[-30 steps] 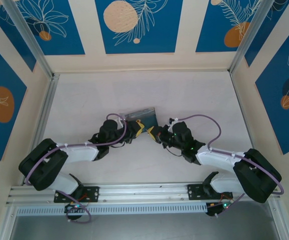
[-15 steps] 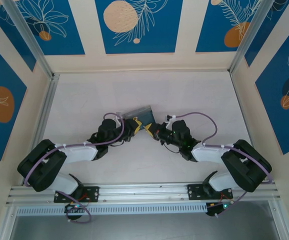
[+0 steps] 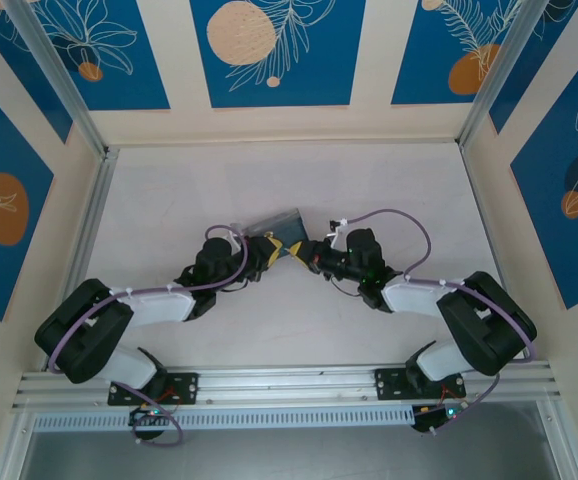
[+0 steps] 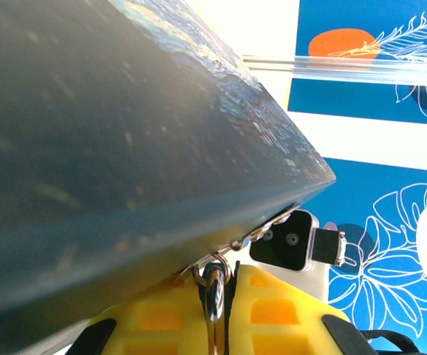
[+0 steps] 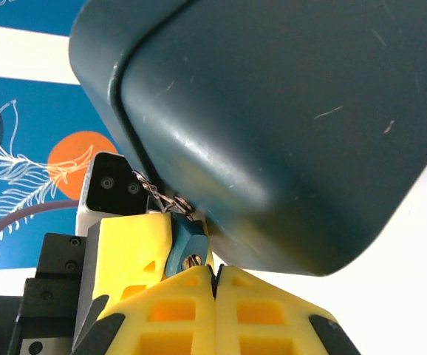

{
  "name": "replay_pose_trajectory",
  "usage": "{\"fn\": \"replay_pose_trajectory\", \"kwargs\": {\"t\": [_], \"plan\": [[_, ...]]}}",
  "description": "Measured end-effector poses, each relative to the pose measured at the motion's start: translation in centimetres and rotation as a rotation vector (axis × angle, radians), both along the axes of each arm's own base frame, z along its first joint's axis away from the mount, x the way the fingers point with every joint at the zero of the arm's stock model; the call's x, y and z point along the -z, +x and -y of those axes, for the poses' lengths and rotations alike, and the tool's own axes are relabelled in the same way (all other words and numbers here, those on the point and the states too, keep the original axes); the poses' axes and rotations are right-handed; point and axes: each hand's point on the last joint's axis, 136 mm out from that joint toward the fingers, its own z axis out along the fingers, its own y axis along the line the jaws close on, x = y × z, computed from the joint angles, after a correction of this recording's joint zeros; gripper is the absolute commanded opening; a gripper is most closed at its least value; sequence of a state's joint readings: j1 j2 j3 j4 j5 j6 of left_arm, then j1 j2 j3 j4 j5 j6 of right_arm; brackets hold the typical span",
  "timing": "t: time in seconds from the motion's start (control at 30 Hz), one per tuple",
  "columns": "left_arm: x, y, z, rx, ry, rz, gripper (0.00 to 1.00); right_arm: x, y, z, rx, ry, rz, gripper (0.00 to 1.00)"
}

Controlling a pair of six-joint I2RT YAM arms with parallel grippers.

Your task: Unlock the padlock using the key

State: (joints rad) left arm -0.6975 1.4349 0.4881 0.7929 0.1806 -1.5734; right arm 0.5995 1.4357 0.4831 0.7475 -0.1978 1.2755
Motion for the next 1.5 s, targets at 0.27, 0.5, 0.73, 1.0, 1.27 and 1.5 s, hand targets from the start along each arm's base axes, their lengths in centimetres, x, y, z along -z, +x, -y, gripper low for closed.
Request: {"fn": "replay_pose_trajectory", "kwargs": {"t": [0.27,0.5,0.73,1.0,1.27,1.5], "plan": [[0.2,0.0,-0.2,-0.008,0.005,-0.003,0.00,0.3,0.1,-0.1,-0.027,-0.054,0.054,0.00],[0.3,0.0,-0.2,-0.008,0.006,-0.004,0.00,0.4,0.2,-0.1,-0.054,-0.106,0.132,0.00],[0.3,0.0,-0.2,-0.008,0.006,-0.004,0.00,0.2,0.2,-0.1,-0.086,-0.146,0.212,0.00],[-0.1,0.0,-0.2,-0.012,-0.018,-0.013,0.00,-0.2,0.3,0.0,-0.116,-0.147,0.249,0.00],[-1.2,0.2,0.0,-0.027,-0.096,-0.036,0.00,-1.5,0.6,0.3,-0.105,-0.102,0.268,0.00],[-1.8,0.0,0.5,-0.004,-0.125,-0.060,0.00,-2.0,0.4,0.9,-0.133,-0.091,0.277,0.00]]}}
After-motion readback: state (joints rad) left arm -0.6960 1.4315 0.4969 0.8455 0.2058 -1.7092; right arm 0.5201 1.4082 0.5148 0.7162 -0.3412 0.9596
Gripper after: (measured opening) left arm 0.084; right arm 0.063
